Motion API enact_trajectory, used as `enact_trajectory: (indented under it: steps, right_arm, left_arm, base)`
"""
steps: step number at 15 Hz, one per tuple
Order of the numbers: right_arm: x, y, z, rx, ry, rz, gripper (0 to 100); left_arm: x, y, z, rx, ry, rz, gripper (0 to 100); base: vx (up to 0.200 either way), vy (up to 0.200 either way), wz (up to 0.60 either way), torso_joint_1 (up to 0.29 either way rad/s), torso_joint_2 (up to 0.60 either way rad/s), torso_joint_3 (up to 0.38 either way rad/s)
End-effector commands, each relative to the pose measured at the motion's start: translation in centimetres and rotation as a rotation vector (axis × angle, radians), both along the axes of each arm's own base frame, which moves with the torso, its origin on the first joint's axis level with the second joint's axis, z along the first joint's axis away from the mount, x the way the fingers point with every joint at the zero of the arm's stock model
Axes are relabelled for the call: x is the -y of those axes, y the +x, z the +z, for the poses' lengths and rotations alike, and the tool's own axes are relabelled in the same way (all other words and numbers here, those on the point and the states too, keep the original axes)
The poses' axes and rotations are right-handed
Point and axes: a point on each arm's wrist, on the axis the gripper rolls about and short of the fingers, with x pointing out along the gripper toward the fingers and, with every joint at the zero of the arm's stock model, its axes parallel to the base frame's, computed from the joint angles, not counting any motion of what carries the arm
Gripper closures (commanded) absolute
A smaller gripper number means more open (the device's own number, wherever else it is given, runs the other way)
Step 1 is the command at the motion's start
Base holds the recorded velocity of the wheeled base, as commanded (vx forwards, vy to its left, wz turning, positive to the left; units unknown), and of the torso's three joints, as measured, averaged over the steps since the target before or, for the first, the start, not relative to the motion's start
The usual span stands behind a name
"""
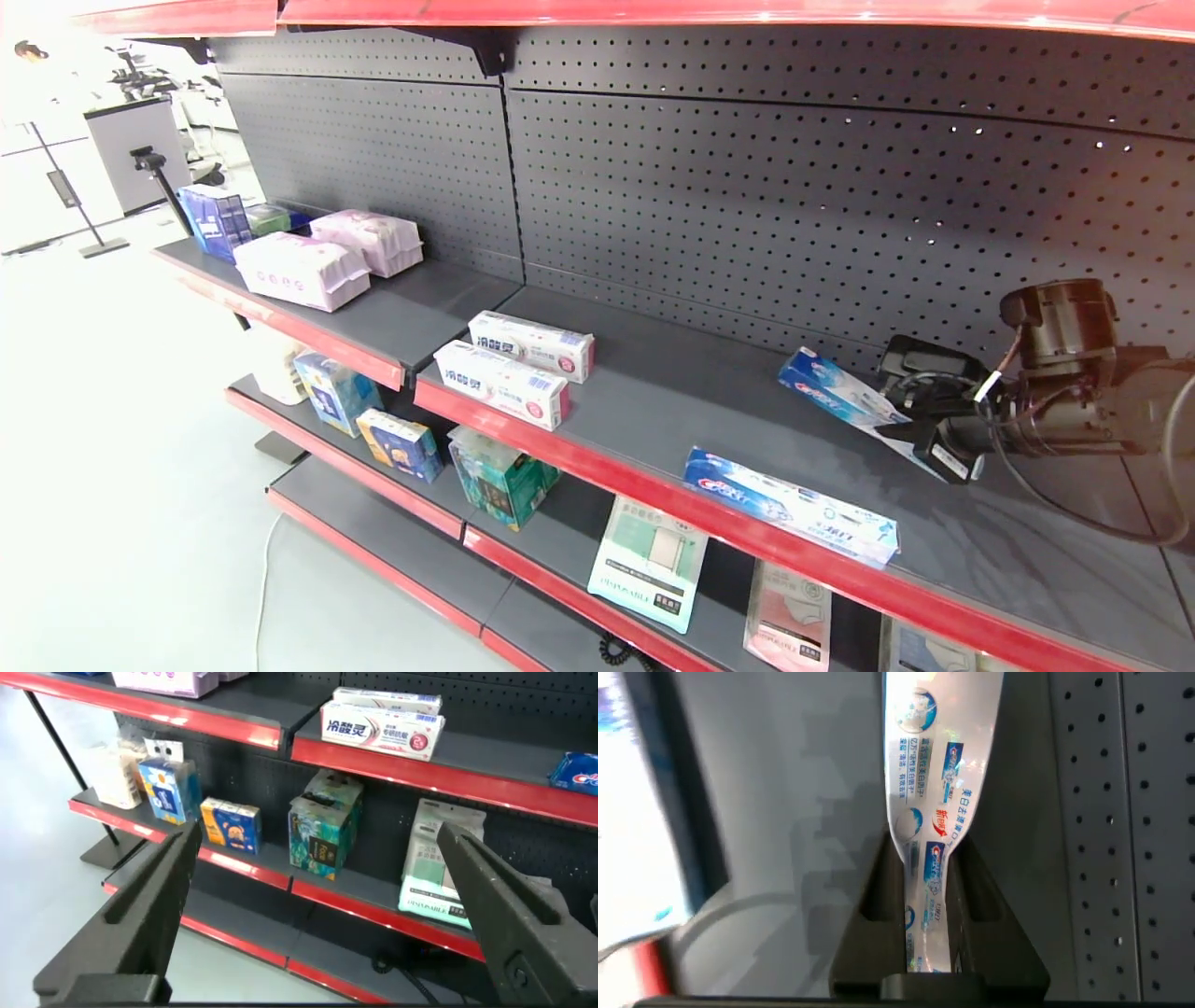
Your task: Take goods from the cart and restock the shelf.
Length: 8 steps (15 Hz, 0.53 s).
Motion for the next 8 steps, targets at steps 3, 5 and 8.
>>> enact_trajectory:
  steps: [3,5,8]
  right_arm:
    - [-0.6,1.1,-1.6,-0.046,-0.035,0.004,100]
    - [-1.4,1.0,-2.0,-0.058,-0.073,0.015,100]
    - [-2.0,1.1,-2.3,-0.061,-0.104,0.023,100]
  left_arm:
    - [0.0,0.0,0.0,0.000,-0.001,-0.001,0]
    - [0.0,0.0,0.0,-0.001,-0.001,-0.001,0]
    - [0.0,0.0,0.0,0.000,-0.001,-0.001,0]
  base:
    - [0.000,0.000,0.00,0.000,0.00,0.000]
    - [0.000,0.000,0.00,0.000,0.00,0.000]
    - [0.000,0.000,0.00,0.000,0.00,0.000]
